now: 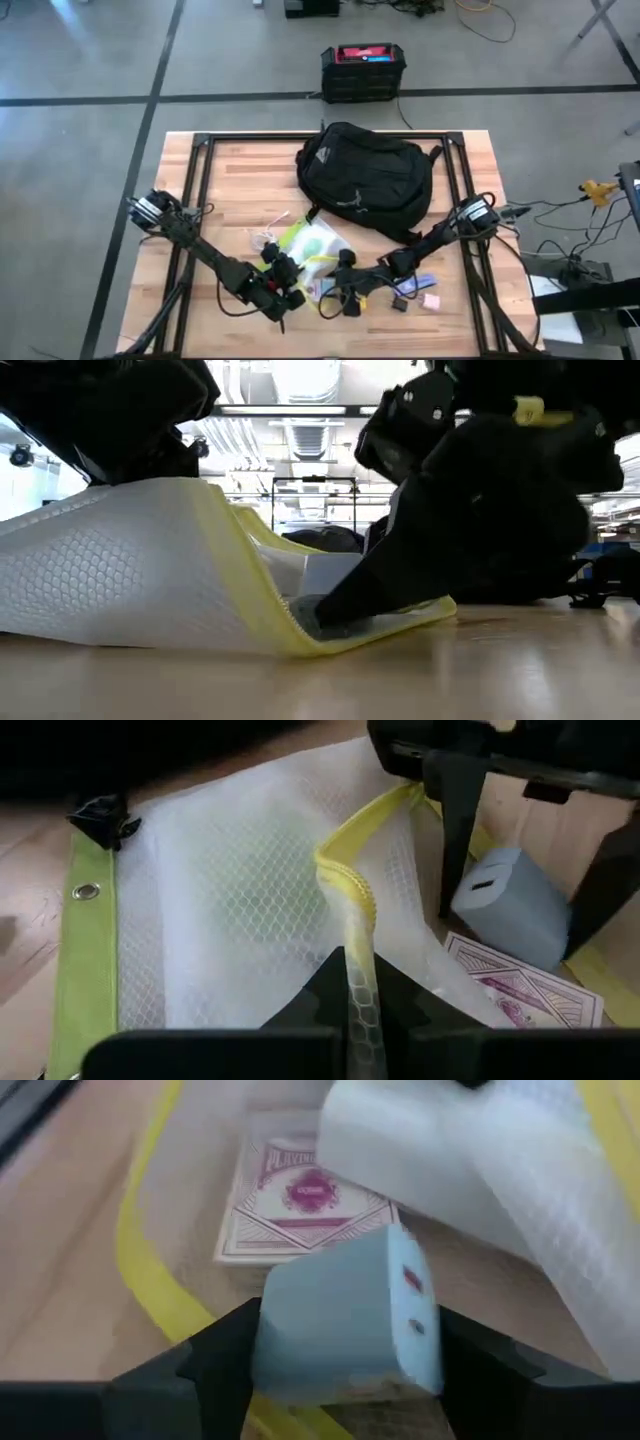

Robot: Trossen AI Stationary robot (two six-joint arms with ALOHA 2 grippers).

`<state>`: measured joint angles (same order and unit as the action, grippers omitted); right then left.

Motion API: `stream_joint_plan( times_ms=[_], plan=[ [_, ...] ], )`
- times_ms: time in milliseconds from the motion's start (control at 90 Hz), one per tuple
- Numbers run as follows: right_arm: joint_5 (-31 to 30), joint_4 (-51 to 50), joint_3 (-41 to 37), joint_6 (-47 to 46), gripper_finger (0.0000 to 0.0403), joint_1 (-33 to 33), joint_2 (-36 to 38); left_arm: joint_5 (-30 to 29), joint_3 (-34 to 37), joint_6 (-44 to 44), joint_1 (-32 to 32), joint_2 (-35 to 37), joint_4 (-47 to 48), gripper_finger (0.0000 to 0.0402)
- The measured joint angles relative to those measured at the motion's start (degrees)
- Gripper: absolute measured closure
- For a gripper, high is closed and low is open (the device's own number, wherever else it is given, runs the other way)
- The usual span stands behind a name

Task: Unpack backpack
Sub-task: Remove the blue charger adapter from the yellow green zip bag

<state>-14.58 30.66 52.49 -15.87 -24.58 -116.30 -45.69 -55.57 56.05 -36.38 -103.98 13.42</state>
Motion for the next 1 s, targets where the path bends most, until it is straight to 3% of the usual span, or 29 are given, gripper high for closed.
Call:
stream_joint_plan(
  times_ms=[100, 411, 600, 678, 733, 822, 1000],
  plan=[
    [-0.2, -0.1, 0.1, 0.1, 0.0206, 0.0, 0.1, 0.0, 0.0, 0.0, 0.0, 0.0, 0.0, 0.0402],
    [-0.2, -4.1, 0.0, 0.9, 0.0207, -1.4, 6.1, 0.1, 0.0, 0.0, 0.0, 0.0, -0.1, 0.0402],
    [0.2, -27.8, 0.0, -2.1, 0.0207, -5.9, 17.1, 0.3, 0.0, 0.0, -0.1, 0.0, -0.1, 0.0402],
    [1.2, -41.5, 0.0, -6.5, 0.0207, -8.6, 21.6, 0.4, 0.0, 0.0, -0.1, 0.0, -0.2, 0.0402],
    [1.8, -45.1, -0.2, -8.6, 0.0207, -9.3, 22.5, 0.4, 0.0, 0.0, -0.1, 0.0, -0.3, 0.0402],
    [5.1, -61.6, -0.5, -17.6, 0.0205, -13.0, 27.7, 0.6, 0.1, -1.0, -0.1, 0.0, -0.9, 0.0402],
    [8.1, -69.7, -1.6, -24.9, 0.0204, -16.9, 29.8, 0.3, -0.3, -3.1, 0.0, 0.0, -2.9, 0.0402]
  ],
)
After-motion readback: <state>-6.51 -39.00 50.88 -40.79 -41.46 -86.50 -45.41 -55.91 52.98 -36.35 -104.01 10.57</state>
